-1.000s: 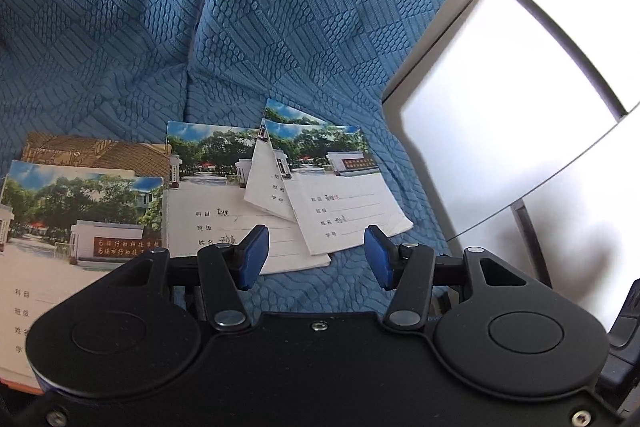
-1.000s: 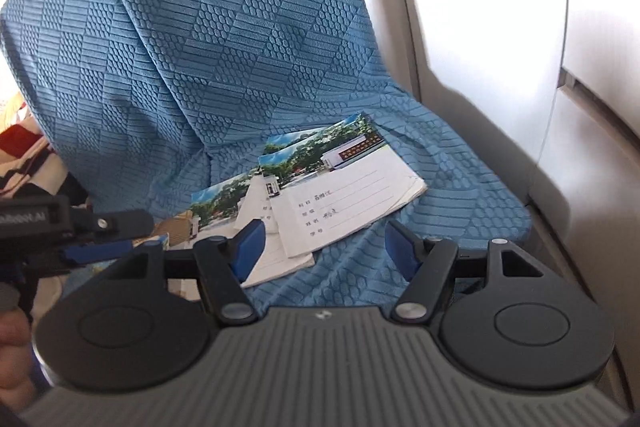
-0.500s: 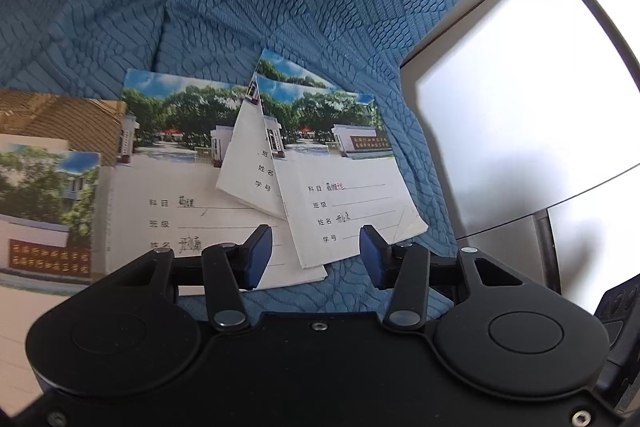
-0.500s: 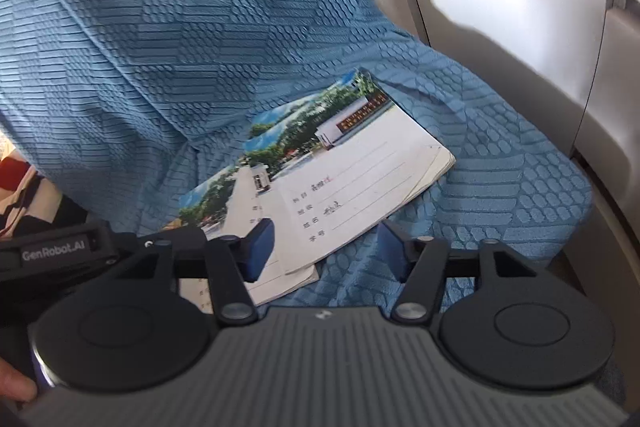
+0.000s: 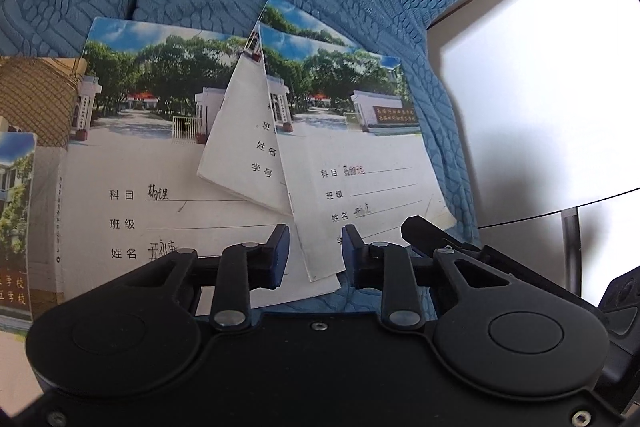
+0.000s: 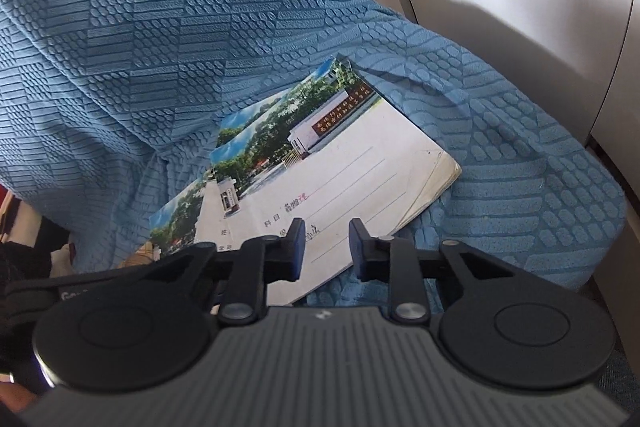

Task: Organize objects
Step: 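Move both grippers toward the remaining photo form cards on the seat, then close the left gripper on a photo form card while the right gripper closes on another, then carry both held photo form cards toward the book stack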

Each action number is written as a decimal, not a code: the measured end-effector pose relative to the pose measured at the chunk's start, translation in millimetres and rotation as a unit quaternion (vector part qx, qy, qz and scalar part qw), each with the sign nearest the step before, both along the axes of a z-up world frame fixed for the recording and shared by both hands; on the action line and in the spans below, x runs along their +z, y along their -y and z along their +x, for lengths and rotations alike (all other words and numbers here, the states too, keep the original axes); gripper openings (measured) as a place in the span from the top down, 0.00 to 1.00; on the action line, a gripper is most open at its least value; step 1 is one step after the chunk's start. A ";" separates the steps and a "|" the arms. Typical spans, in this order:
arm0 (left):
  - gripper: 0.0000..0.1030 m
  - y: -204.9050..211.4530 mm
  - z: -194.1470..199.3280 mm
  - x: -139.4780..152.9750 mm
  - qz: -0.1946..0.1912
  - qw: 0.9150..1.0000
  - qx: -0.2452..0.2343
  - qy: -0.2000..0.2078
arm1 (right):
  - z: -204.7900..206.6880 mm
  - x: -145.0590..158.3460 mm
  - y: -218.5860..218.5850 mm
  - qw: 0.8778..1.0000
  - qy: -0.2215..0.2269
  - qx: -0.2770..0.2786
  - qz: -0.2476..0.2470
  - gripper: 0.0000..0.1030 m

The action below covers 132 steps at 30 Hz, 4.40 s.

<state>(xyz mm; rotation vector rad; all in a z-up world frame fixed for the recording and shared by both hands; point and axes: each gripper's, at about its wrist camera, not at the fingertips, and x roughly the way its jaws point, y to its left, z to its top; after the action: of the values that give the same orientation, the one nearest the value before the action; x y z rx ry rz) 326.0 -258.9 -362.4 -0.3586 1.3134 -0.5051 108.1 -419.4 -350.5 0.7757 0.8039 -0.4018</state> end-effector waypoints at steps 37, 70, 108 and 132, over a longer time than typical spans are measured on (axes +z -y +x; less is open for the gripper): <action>0.98 3.7 -2.8 -8.7 -0.082 0.991 0.074 -0.071 | -29.0 -13.4 16.0 0.990 0.060 -0.046 0.122 0.82; 0.99 -32.0 -12.5 43.5 -0.143 0.979 0.129 -0.064 | -41.3 -56.6 32.2 0.897 0.151 -0.231 0.345 0.61; 0.98 -116.2 -79.6 150.6 -0.132 0.983 0.129 0.023 | -71.1 89.2 -36.8 0.973 0.141 -0.091 0.161 0.94; 0.97 -232.0 -112.1 246.9 -0.170 0.965 0.174 0.096 | -48.0 192.9 -133.8 0.974 0.205 -0.009 0.099 0.94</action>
<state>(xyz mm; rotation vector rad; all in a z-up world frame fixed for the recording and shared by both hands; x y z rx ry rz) 213.9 -26.9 -115.6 -0.7907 0.9463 -0.4520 60.0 -285.6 -157.6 1.0121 0.4524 -0.1668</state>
